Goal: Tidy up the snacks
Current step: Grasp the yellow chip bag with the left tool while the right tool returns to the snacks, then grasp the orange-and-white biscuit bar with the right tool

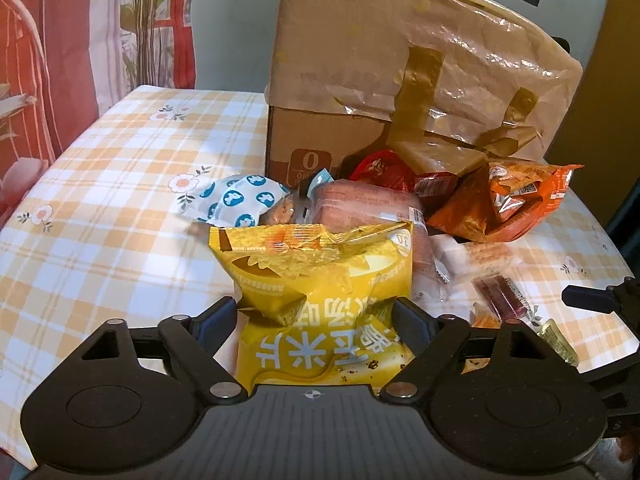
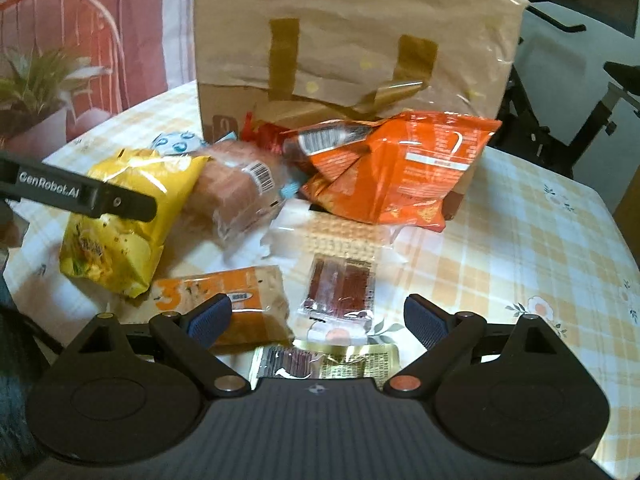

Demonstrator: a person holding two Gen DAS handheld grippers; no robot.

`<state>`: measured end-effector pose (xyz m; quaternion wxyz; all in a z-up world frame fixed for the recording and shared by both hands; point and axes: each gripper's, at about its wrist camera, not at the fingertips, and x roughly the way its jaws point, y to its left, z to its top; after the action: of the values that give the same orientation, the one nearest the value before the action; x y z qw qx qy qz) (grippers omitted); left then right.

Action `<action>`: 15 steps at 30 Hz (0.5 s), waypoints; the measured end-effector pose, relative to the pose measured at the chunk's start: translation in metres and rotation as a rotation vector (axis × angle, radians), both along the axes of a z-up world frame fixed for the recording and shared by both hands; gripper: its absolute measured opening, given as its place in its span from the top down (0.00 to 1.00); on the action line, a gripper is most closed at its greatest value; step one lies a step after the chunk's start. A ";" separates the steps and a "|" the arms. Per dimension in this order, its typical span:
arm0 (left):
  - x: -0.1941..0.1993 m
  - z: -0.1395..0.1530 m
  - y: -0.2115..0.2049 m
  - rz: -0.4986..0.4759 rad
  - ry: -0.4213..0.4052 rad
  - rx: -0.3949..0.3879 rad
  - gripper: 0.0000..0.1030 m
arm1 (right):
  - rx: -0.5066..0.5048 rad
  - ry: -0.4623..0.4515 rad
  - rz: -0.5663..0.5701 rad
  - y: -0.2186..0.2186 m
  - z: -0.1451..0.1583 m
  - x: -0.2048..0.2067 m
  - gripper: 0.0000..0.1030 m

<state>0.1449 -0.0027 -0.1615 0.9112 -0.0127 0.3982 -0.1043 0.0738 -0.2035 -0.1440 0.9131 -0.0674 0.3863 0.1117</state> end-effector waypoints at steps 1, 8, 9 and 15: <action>-0.001 0.001 0.001 -0.003 -0.008 0.001 0.23 | -0.004 -0.001 0.007 0.001 0.000 -0.001 0.08; -0.011 0.014 0.012 0.014 -0.058 -0.015 0.32 | -0.060 -0.024 0.079 0.014 0.000 -0.007 0.08; -0.012 0.017 0.015 0.020 -0.069 -0.019 0.32 | -0.072 -0.027 0.094 0.017 0.000 -0.008 0.08; -0.019 0.029 0.027 0.065 -0.112 -0.041 0.32 | -0.139 -0.019 0.198 0.037 -0.006 -0.009 0.08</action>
<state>0.1263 0.0247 -0.1324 0.9345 -0.0384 0.3439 -0.0834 0.0653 -0.1665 -0.1503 0.8943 -0.1693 0.3760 0.1737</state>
